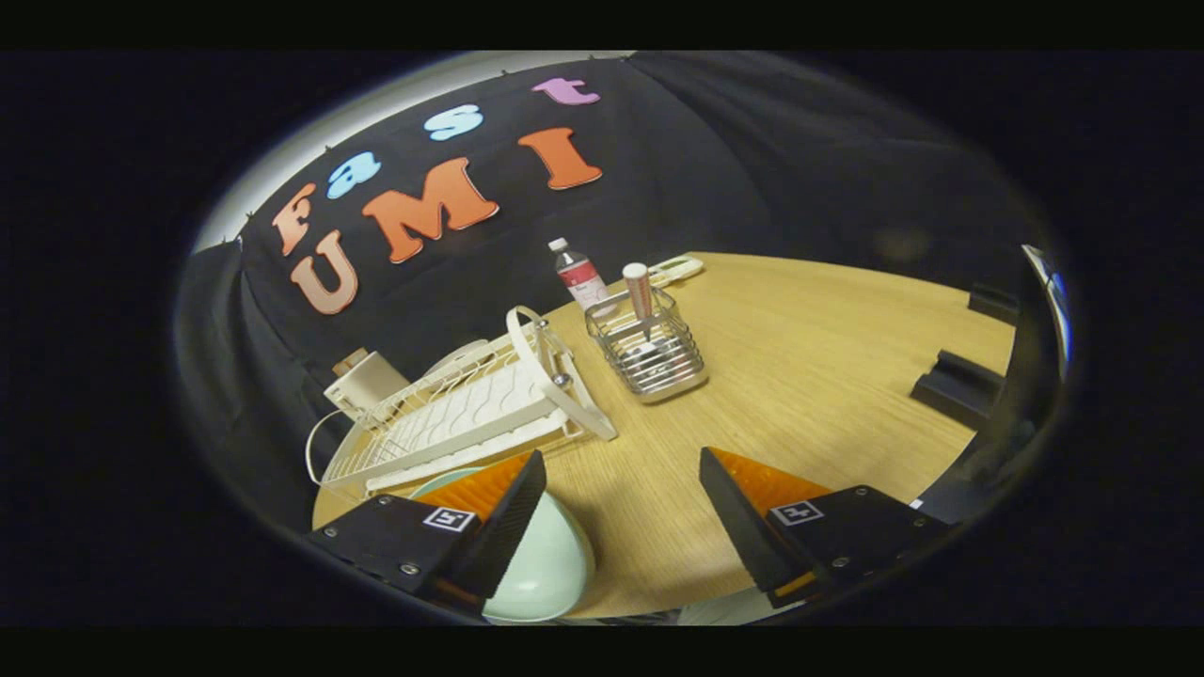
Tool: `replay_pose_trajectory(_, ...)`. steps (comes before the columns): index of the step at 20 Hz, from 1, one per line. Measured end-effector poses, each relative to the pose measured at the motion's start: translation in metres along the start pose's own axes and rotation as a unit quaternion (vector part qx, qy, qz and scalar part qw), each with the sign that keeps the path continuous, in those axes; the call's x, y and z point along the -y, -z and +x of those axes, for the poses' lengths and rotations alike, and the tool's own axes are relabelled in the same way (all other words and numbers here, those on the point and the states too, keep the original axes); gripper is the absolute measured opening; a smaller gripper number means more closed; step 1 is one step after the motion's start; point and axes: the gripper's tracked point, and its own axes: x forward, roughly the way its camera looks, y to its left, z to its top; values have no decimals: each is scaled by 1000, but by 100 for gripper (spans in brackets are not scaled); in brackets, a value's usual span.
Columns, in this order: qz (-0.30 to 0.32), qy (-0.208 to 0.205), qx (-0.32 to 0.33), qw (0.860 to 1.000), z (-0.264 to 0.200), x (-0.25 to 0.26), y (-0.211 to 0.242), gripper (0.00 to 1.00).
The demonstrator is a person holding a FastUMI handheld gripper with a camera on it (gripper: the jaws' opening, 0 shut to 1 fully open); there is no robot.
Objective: Take the plate from the dish rack, then take the spoon from the basket and place it into the plate.
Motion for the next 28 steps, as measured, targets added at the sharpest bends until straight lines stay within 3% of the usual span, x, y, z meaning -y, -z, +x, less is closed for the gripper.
replay_pose_trajectory(5,-59,-15,70,996,0,-7,-53,99)
replay_pose_trajectory(13,-122,16,119,985,27,14,-94,97)
replay_pose_trajectory(19,-138,1,146,980,47,5,-111,74)
replay_pose_trajectory(21,-141,9,146,979,53,5,-110,55)
replay_pose_trajectory(22,-143,17,152,978,51,9,-112,36)
replay_pose_trajectory(24,-142,18,160,977,50,7,-113,12)
replay_pose_trajectory(28,-152,19,177,972,39,3,-122,7)
